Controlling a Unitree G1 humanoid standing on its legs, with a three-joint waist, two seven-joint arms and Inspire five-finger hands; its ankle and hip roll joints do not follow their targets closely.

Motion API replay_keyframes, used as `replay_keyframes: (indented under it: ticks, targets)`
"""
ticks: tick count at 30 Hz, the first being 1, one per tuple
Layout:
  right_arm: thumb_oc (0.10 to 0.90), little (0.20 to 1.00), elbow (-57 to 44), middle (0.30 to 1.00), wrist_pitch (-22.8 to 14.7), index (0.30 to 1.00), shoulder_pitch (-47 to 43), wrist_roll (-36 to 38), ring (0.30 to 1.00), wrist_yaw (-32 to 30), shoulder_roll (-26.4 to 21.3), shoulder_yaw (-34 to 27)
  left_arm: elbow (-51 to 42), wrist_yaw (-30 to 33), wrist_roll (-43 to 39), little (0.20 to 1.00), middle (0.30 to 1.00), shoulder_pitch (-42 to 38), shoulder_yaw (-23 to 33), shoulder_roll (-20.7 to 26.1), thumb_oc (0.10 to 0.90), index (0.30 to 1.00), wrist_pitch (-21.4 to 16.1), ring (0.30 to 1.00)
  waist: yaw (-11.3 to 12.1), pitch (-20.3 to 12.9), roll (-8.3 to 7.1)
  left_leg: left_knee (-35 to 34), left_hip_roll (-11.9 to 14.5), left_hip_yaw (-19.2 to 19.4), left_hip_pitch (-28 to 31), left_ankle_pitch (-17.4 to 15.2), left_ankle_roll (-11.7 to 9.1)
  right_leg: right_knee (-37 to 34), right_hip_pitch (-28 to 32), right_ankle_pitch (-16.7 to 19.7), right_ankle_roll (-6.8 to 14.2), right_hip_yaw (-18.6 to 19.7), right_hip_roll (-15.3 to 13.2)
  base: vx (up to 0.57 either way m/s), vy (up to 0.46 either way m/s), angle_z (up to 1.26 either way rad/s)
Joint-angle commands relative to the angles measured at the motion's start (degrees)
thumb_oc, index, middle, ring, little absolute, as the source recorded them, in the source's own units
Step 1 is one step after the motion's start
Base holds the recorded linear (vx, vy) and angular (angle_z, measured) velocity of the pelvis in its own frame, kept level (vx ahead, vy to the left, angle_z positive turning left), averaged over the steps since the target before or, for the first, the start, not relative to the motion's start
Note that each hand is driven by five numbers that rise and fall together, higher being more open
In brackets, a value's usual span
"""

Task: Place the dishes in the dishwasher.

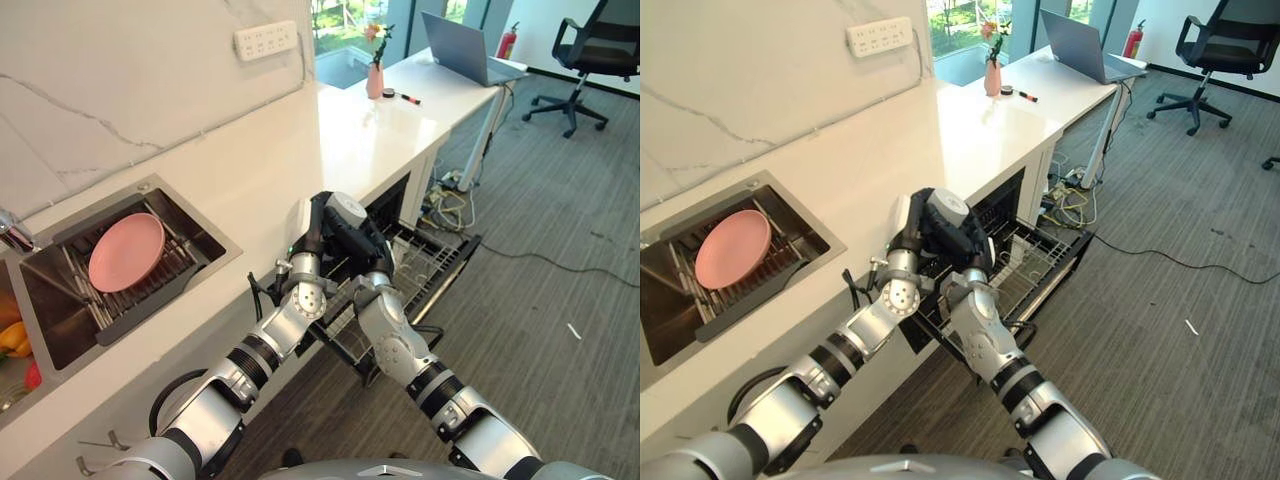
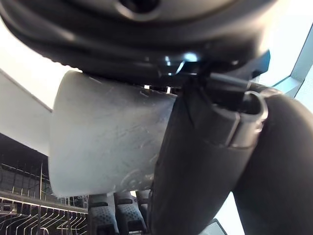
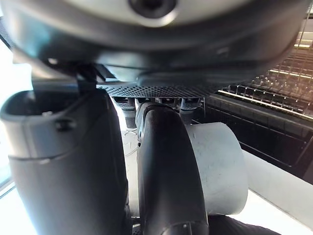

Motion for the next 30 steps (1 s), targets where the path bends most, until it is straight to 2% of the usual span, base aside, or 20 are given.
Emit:
replay_keyframes:
  ticks: [1, 12, 22, 23, 24, 25, 30]
  targets:
    - [0.400, 0.300, 5.30, 0.300, -3.92, 0.300, -13.51, 0.70, 0.300, 0.32, 5.42, -6.02, -0.40, 0.06, 3.13, 0.300, 0.300, -12.82, -6.85, -6.62, 0.400, 0.300, -10.26, 0.300, 2.30, -2.16, -1.05, 0.30, 1.77, -0.91, 6.40, -8.00, -1.32, 0.66, -0.86, 0.27, 3.70, -2.81, -2.93, 0.00, 0.000, 0.00]
    - [0.400, 0.300, 6.63, 0.300, -5.89, 0.300, -15.41, 0.97, 0.300, 2.65, 5.66, -7.42, -2.09, -1.77, 3.83, 0.300, 0.300, -13.79, -8.86, -7.85, 0.400, 0.300, -11.64, 0.300, 2.40, -2.05, -1.02, 0.30, 1.73, -1.13, 6.29, -8.02, -1.20, 0.66, -0.91, 0.06, 3.82, -2.93, -2.92, 0.00, 0.000, 0.01]
    - [0.400, 0.300, 6.19, 0.300, -7.23, 0.300, -16.54, -0.33, 0.300, 0.90, 5.52, -8.98, -1.15, -2.14, 4.37, 0.300, 0.300, -14.20, -9.78, -8.26, 0.400, 0.300, -11.38, 0.300, 2.34, -2.08, -0.87, 0.30, 1.73, -1.31, 6.39, -8.11, -1.13, 0.66, -0.91, 0.10, 3.82, -3.25, -2.91, 0.00, 0.000, 0.00]
    - [0.400, 0.300, 6.16, 0.300, -7.22, 0.300, -16.55, -0.38, 0.300, 0.84, 5.53, -9.00, -1.14, -2.14, 4.37, 0.366, 0.366, -14.22, -9.80, -8.27, 0.444, 0.366, -11.38, 0.366, 2.36, -2.07, -0.88, 0.30, 1.73, -1.31, 6.38, -8.11, -1.13, 0.66, -0.91, 0.10, 3.82, -3.26, -2.91, 0.00, 0.000, 0.00]
    - [0.400, 0.300, 6.03, 0.300, -7.48, 0.300, -16.88, -0.78, 0.300, 0.33, 5.41, -9.39, -0.77, -2.38, 4.49, 0.528, 0.528, -14.28, -10.01, -8.40, 0.552, 0.528, -11.29, 0.528, 2.31, -2.07, -0.85, 0.30, 1.72, -1.32, 6.36, -8.12, -1.12, 0.66, -0.92, 0.09, 3.82, -3.27, -2.90, 0.00, 0.000, 0.00]
    - [0.400, 0.300, 5.60, 0.300, -7.82, 0.300, -17.46, -1.63, 0.300, -0.91, 5.25, -10.34, 0.15, -2.95, 4.40, 0.900, 0.900, -14.34, -10.50, -8.73, 0.800, 0.900, -11.11, 0.900, 2.29, -2.02, -0.80, 0.30, 1.73, -1.35, 6.36, -8.11, -1.11, 0.66, -0.88, 0.07, 3.83, -3.35, -2.90, 0.00, 0.000, 0.00]
    - [0.400, 0.300, 4.88, 0.300, -7.85, 0.300, -17.89, -4.64, 0.300, -3.47, 4.31, -11.97, 1.01, -5.13, 3.02, 0.900, 0.900, -13.84, -11.40, -9.34, 0.800, 0.900, -10.80, 0.900, 2.28, -1.98, -0.67, 0.30, 1.64, -1.56, 6.35, -8.17, -1.07, 0.66, -0.78, 0.00, 3.75, -3.54, -2.87, 0.00, 0.000, 0.00]
